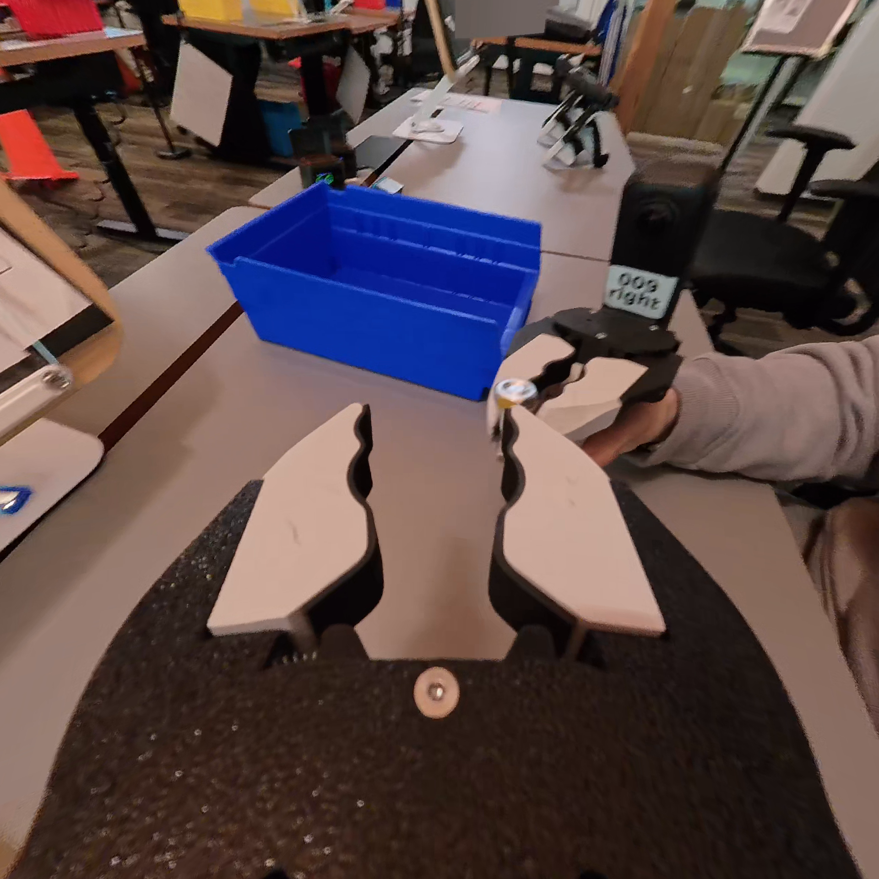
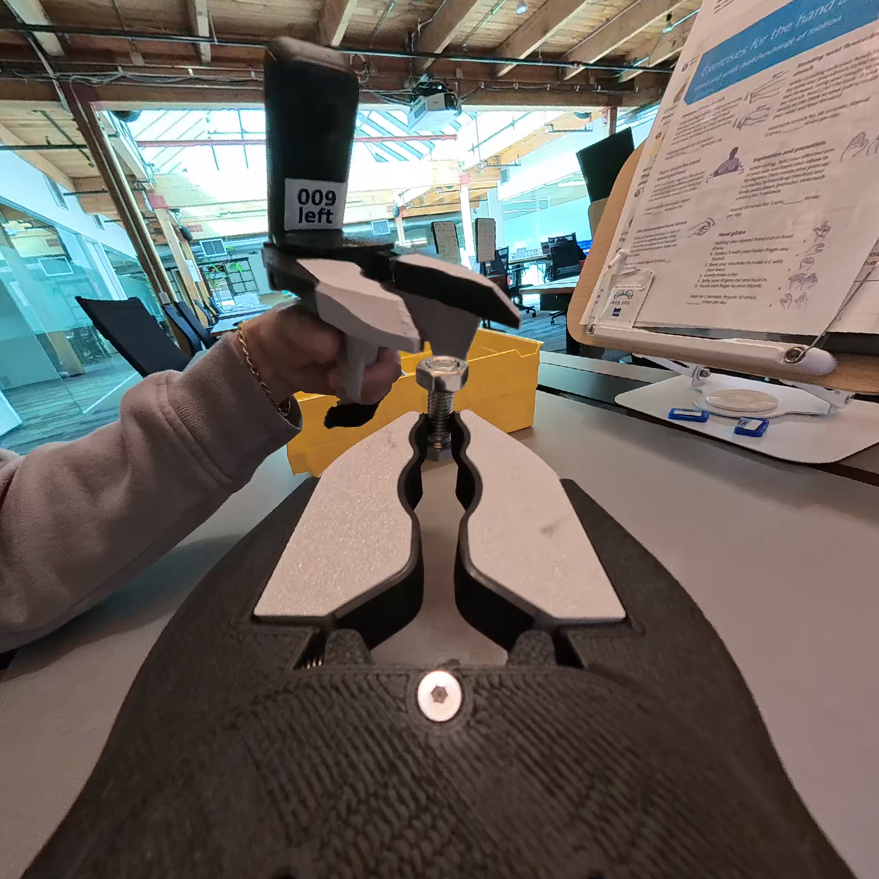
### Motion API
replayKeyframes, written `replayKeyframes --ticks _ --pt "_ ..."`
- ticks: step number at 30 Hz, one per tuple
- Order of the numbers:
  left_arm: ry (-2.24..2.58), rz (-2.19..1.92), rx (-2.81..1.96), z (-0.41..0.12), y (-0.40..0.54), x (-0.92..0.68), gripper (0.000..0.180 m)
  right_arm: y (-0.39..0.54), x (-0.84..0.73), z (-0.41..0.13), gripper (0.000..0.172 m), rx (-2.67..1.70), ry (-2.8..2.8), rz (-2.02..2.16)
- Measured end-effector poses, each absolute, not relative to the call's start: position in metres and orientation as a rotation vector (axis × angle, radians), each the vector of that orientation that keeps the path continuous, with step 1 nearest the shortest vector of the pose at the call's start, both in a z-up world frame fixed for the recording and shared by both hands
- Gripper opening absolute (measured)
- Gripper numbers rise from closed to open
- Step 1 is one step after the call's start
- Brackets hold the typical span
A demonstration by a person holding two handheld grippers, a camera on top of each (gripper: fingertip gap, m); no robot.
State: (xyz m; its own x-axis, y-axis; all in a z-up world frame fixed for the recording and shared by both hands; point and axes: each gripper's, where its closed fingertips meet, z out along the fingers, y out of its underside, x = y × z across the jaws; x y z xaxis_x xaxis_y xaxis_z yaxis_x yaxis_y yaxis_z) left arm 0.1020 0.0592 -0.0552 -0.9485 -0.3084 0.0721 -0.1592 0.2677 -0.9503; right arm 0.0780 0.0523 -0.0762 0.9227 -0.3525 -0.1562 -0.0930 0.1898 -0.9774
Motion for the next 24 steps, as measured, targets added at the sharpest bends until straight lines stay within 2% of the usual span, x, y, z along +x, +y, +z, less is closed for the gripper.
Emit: replayKeyframes --ticks 6,13,17,24 --pt "2.451 -1.766 -0.387 -0.062 0.038 0.093 0.055 0.054 0.077 -0.078 0.009 -1.384 0.386 -0.174" --pt "2.394 -1.599 -0.553 -0.071 0.069 0.12 0.055 0.048 0.081 -0.075 0.009 -1.334 0.428 -0.125" --pt "2.386 -1.788 -0.481 -0.054 0.055 0.104 0.056 0.049 0.081 -0.075 0.009 -1.337 0.428 -0.121" --pt "2.416 -1.768 -0.448 -0.063 0.037 0.102 0.058 0.049 0.08 -0.075 0.009 -1.337 0.423 -0.118"
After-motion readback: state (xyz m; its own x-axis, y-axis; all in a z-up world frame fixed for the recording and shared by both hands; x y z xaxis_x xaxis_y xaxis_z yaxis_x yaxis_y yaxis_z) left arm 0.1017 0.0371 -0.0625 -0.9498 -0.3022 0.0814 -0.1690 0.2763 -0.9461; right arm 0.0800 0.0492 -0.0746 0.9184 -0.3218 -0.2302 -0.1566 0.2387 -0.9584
